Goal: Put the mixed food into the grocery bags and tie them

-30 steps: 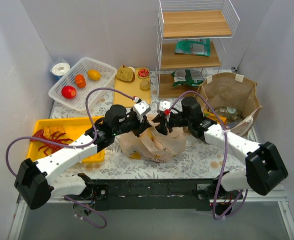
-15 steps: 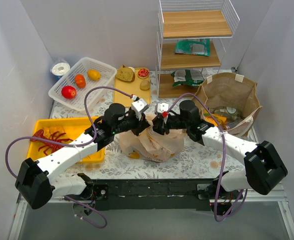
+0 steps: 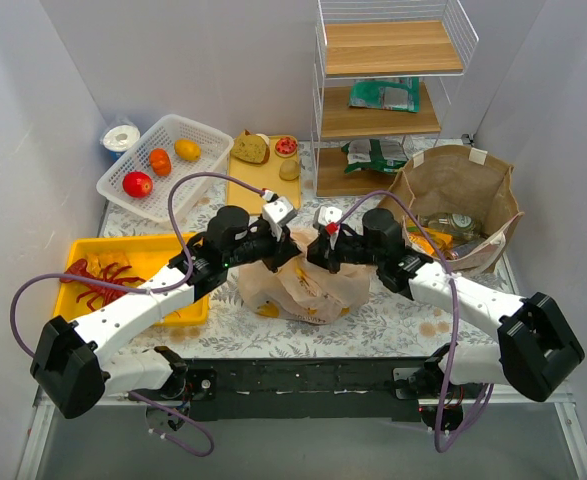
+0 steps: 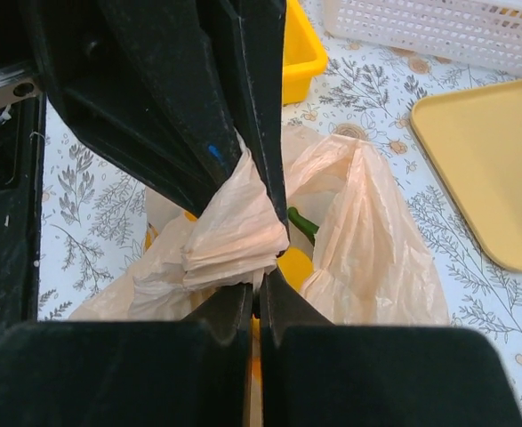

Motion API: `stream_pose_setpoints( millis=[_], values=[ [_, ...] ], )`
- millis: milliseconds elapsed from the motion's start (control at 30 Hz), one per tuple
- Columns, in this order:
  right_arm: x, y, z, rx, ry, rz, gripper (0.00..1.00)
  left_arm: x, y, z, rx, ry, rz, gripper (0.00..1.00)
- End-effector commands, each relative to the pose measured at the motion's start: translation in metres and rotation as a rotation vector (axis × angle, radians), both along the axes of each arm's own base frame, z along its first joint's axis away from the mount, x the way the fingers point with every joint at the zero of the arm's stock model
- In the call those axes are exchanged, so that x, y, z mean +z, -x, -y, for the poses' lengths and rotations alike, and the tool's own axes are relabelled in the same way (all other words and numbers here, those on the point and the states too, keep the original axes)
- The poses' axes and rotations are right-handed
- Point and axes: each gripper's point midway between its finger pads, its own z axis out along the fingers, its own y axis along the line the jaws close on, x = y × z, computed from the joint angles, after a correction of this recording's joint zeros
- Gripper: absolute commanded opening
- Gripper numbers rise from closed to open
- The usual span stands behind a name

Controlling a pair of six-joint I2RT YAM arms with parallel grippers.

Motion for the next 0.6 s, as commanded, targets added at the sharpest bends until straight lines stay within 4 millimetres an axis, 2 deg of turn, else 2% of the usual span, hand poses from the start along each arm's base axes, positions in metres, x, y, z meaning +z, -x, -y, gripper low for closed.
stream_pose_setpoints(
  millis=[0, 33, 133, 167, 233, 267, 367, 433, 467, 567],
  values=[
    [0.008, -0.006, 0.010, -0.114, -0.025, -0.041, 0.01, 0.025, -0.002, 0.001, 0.008, 0.054, 0.037, 0.25],
    [0.009, -0.004, 0.011, -0.115, -0.032, -0.059, 0.01, 0.030, -0.003, 0.001, 0.015, 0.061, 0.044, 0.38],
    [0.013, -0.001, 0.012, -0.139, -0.056, -0.114, 0.01, 0.050, -0.008, -0.007, 0.076, 0.093, 0.087, 0.66],
    [0.014, -0.001, 0.012, -0.143, -0.058, -0.122, 0.01, 0.068, -0.013, -0.015, 0.135, 0.124, 0.112, 0.73],
    [0.014, -0.003, 0.013, -0.162, -0.052, -0.143, 0.01, 0.090, -0.019, -0.028, 0.227, 0.159, 0.133, 0.82],
    [0.013, -0.003, 0.013, -0.166, -0.049, -0.145, 0.01, 0.113, -0.019, -0.041, 0.290, 0.211, 0.159, 0.82],
    [0.012, -0.006, 0.013, -0.190, -0.044, -0.180, 0.01, 0.134, -0.007, -0.054, 0.331, 0.277, 0.131, 0.81],
    [0.011, -0.007, 0.014, -0.207, -0.036, -0.197, 0.01, 0.130, 0.010, -0.055, 0.299, 0.281, 0.050, 0.79],
    [0.010, -0.008, 0.015, -0.214, -0.034, -0.200, 0.01, 0.113, 0.017, -0.055, 0.288, 0.244, -0.027, 0.75],
    [0.009, -0.009, 0.017, -0.232, -0.031, -0.205, 0.01, 0.083, 0.045, -0.038, 0.193, 0.247, -0.265, 0.71]
  ],
)
